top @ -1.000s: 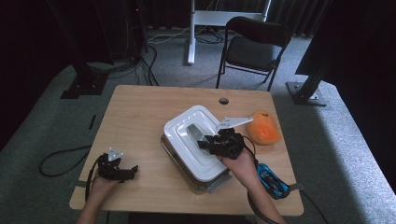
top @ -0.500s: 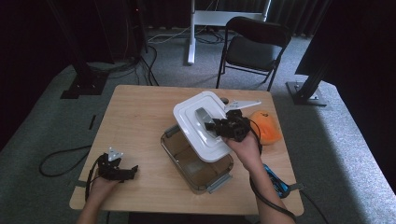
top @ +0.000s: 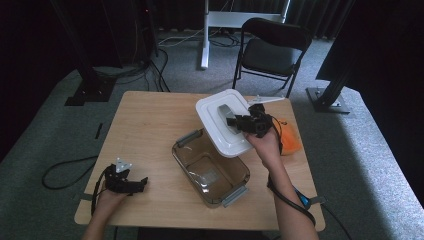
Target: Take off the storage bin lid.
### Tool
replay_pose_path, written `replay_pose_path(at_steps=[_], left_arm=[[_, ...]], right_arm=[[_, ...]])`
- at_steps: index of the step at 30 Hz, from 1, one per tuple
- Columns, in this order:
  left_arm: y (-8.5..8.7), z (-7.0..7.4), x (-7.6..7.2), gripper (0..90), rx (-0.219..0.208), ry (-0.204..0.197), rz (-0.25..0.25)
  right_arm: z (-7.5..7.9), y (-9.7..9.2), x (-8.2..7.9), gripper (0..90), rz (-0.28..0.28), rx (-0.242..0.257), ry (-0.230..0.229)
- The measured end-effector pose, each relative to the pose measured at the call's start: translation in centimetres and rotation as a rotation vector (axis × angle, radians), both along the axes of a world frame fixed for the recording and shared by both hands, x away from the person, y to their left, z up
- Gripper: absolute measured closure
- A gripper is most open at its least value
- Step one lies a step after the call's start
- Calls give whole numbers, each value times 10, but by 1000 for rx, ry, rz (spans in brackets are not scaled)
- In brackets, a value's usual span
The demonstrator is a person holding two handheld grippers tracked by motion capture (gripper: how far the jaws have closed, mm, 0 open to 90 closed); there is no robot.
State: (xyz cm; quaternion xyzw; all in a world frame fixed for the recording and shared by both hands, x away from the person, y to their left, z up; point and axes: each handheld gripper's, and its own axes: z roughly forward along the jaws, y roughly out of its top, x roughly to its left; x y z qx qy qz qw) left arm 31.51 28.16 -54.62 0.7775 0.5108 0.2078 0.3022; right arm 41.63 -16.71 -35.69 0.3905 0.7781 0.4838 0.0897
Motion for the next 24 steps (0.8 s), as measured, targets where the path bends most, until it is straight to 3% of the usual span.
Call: replay_pose_path(at_steps=[17,24], left_arm=[[0,0,0,1,-1,2,-3],[0,0,0,1,-1,1,-5]], right_arm=[[-12,-17,45,694,-91,6,25],[-31,-19,66,694,-126,-3,54]])
